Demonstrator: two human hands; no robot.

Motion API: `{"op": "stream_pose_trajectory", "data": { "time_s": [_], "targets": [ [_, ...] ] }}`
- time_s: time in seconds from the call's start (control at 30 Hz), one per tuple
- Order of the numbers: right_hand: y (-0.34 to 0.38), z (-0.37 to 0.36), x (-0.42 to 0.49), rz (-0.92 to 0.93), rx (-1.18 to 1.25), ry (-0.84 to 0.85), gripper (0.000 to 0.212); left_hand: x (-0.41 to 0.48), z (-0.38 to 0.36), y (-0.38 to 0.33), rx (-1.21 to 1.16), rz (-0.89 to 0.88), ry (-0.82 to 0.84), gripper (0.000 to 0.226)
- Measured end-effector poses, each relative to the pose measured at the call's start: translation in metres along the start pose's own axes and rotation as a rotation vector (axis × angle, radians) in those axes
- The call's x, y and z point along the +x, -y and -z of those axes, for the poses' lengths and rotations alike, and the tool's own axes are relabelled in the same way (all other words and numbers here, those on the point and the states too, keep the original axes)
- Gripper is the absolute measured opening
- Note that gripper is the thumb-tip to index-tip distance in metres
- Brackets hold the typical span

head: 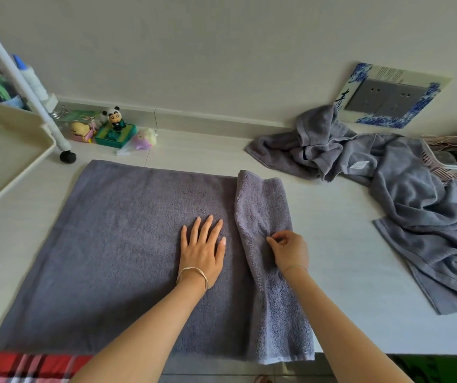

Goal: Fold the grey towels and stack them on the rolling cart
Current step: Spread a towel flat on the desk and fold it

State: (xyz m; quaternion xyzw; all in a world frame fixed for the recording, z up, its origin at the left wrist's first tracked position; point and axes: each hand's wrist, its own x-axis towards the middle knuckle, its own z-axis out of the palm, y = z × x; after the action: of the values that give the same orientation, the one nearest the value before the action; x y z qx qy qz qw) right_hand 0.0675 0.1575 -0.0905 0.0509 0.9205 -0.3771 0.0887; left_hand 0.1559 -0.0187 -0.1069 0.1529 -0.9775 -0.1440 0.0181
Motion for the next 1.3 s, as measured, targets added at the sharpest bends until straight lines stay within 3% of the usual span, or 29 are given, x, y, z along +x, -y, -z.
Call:
{"op": "stream_pose_trajectory", "data": {
  "time_s": [0.17, 0.4, 0.57, 0.7, 0.8, 0.93, 1.07, 1.23, 1.3],
  "targets": [
    [-0.003, 0.018, 0.003, 0.054, 0.064, 0.124, 0.017, 0.000, -0.001, 0.000, 0.009, -0.009, -0.013, 0.056],
    [-0.034, 0.081, 0.015, 0.034, 0.128, -0.065, 0.010, 0.001, -0.002, 0.000, 0.027, -0.024, 0.011, 0.059],
    [-0.053, 0.086, 0.015, -0.044, 0.144, 0.044, 0.017, 0.004, -0.002, -0.006, 0.029, -0.042, 0.013, 0.057],
    [-0.035, 0.086, 0.035, 0.054, 0.230, -0.029, 0.013, 0.022, -0.001, -0.029, -0.051, -0.008, -0.011, 0.059],
    [-0.013, 0.083, 0.055, 0.151, 0.236, 0.034, 0.020, 0.043, 0.003, -0.053, -0.078, -0.045, -0.006, 0.074],
    [0.010, 0.069, 0.099, 0.226, 0.167, 0.196, 0.035, 0.074, -0.012, -0.073, 0.019, -0.039, 0.070, 0.056],
    [0.033, 0.054, 0.128, 0.343, 0.094, 0.349, 0.042, 0.076, -0.022, -0.073, 0.113, -0.029, 0.082, 0.059],
    [0.054, 0.043, 0.155, 0.500, -0.176, 0.417, 0.015, 0.077, -0.027, -0.070, 0.118, -0.029, 0.041, 0.073],
    [0.058, 0.050, 0.164, 0.516, -0.368, 0.476, 0.024, 0.078, -0.031, -0.069, 0.124, -0.026, 0.028, 0.072]
  ]
}}
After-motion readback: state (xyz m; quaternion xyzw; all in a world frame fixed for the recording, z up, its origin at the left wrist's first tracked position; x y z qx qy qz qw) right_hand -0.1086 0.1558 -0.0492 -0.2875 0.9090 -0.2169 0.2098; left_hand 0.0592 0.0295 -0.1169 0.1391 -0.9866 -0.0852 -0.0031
